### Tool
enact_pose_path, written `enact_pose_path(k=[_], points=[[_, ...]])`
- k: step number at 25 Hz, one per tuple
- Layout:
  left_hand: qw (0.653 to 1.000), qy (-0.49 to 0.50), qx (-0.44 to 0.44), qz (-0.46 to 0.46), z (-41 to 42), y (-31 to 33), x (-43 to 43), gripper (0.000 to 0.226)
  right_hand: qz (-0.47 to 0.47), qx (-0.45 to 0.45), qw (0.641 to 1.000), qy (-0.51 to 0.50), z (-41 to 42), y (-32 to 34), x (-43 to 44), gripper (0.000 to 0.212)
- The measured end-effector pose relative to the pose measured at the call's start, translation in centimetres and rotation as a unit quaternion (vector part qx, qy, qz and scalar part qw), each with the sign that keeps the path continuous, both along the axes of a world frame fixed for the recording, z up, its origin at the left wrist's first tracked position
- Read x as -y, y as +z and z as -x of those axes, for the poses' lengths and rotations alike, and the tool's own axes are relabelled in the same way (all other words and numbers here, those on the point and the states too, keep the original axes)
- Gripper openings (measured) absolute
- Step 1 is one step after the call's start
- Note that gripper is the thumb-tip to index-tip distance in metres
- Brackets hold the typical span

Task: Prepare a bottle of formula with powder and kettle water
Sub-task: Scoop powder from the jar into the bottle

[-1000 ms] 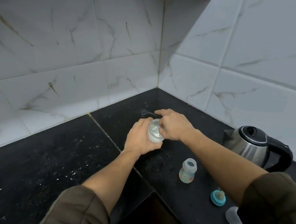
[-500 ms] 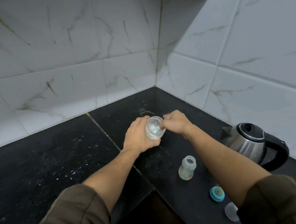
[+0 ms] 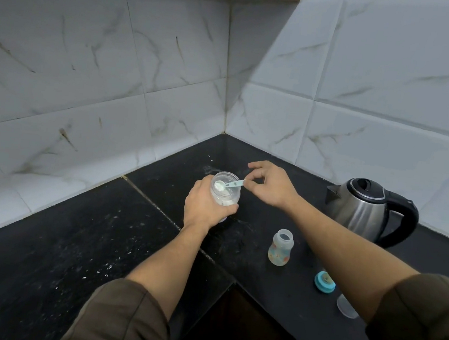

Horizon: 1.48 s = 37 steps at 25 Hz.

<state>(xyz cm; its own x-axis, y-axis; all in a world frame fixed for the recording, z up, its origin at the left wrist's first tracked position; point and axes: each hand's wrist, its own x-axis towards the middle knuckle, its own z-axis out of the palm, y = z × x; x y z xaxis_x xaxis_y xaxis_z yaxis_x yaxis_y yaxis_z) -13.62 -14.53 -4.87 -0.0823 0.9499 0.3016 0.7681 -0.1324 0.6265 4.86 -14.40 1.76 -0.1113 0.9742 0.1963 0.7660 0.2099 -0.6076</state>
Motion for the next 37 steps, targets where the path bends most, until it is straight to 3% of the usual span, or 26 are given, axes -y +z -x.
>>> enact_pose_path(k=[20, 24, 30, 37], points=[[0.998, -0.036, -0.014, 0.045, 0.1, -0.8, 0.8, 0.07, -0.011, -0.009, 0.999, -0.032, -0.8, -2.9, 0.9, 0.013], [0.997, -0.027, 0.006, 0.075, 0.3, -1.1, 0.5, 0.071, 0.055, -0.102, 0.991, -0.072, -0.6, -2.6, 0.5, 0.016], [0.988, -0.019, 0.029, 0.15, 1.1, -3.5, 0.9, 0.087, 0.159, -0.247, 0.944, -0.148, -1.1, -3.2, -0.1, 0.009], [0.977, -0.005, 0.057, 0.204, 1.6, -5.6, 1.3, 0.1, 0.2, -0.27, 0.927, -0.166, -1.9, -3.9, -0.3, 0.022]])
